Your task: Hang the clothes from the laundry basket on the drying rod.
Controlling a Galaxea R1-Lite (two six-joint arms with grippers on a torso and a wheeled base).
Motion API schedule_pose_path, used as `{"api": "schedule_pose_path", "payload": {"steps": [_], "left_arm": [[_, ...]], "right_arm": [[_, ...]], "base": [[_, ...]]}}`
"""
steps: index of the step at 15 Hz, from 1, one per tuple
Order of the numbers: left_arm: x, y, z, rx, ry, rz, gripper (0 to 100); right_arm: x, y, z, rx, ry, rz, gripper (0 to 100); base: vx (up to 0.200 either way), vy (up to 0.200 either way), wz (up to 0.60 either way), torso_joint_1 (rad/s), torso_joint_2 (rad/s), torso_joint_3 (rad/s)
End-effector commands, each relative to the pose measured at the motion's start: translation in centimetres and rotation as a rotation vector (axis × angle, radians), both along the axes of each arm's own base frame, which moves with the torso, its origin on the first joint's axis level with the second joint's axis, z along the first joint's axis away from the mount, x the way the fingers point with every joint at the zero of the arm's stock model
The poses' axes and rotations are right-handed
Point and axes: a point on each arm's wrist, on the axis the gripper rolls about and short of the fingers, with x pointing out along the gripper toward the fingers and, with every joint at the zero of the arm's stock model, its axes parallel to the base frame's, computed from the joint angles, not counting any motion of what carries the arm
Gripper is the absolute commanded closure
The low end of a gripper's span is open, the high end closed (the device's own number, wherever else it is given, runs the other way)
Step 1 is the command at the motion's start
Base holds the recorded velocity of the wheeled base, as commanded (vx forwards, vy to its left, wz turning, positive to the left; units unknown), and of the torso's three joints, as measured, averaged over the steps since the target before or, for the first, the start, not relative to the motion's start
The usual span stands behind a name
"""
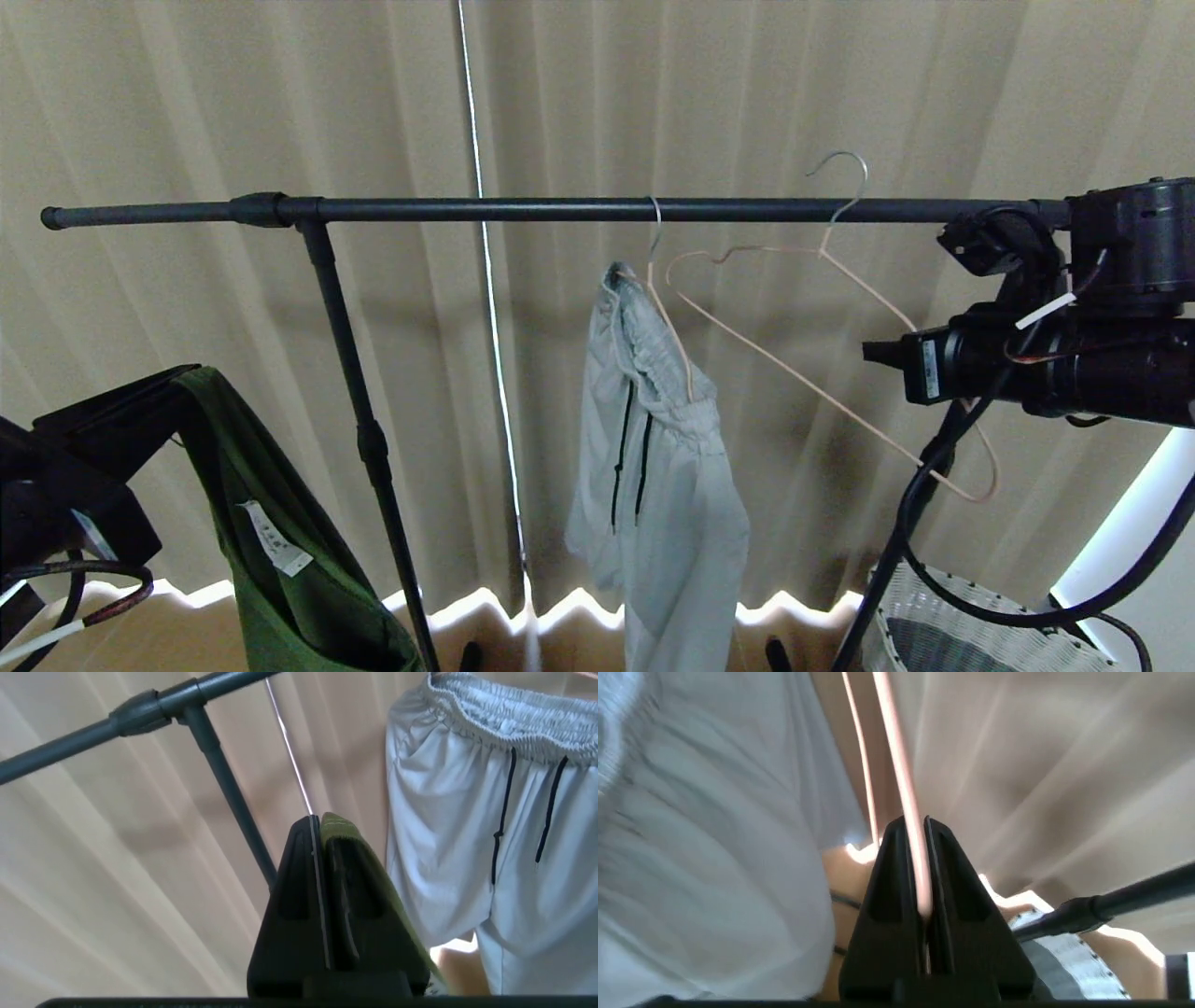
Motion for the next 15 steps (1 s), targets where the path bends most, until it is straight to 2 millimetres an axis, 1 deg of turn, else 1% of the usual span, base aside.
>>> {"api": "schedule_pose_path", "payload": {"steps": [1, 3, 5, 6, 10, 15], "left_arm": [[0.1, 0.0, -0.1, 0.001, 0.004, 0.001, 100], [0.1, 0.0, -0.1, 0.004, 0.007, 0.001, 100], [0.1, 0.0, -0.2, 0.037, 0.0, 0.006, 100], [0.2, 0.0, -0.2, 0.051, -0.001, 0.008, 100], [0.4, -0.1, -0.3, 0.067, 0.004, 0.009, 100], [0.7, -0.2, -0.5, 0.074, 0.017, 0.01, 100]], "right_arm": [[-1.9, -0.6, 1.1, 0.014, -0.042, -0.004, 100], [-3.8, -1.1, 1.5, 0.019, -0.061, -0.005, 100], [-5.3, -1.5, 1.5, 0.019, -0.072, -0.004, 100], [-6.3, -1.8, 1.3, 0.018, -0.076, -0.004, 100], [-8.4, -2.3, 1.0, 0.021, -0.088, -0.004, 100], [-9.4, -2.6, 0.4, 0.019, -0.079, -0.004, 100]], "base": [[0.0, 0.0, 0.0, 0.0, 0.0, 0.0], [0.0, 0.0, 0.0, 0.0, 0.0, 0.0], [0.0, 0.0, 0.0, 0.0, 0.0, 0.0], [-0.2, 0.0, 0.0, 0.007, 0.0, 0.007], [-0.2, 0.0, 0.0, 0.002, 0.0, 0.002], [-0.2, 0.0, 0.0, -0.002, 0.0, 0.003]]}}
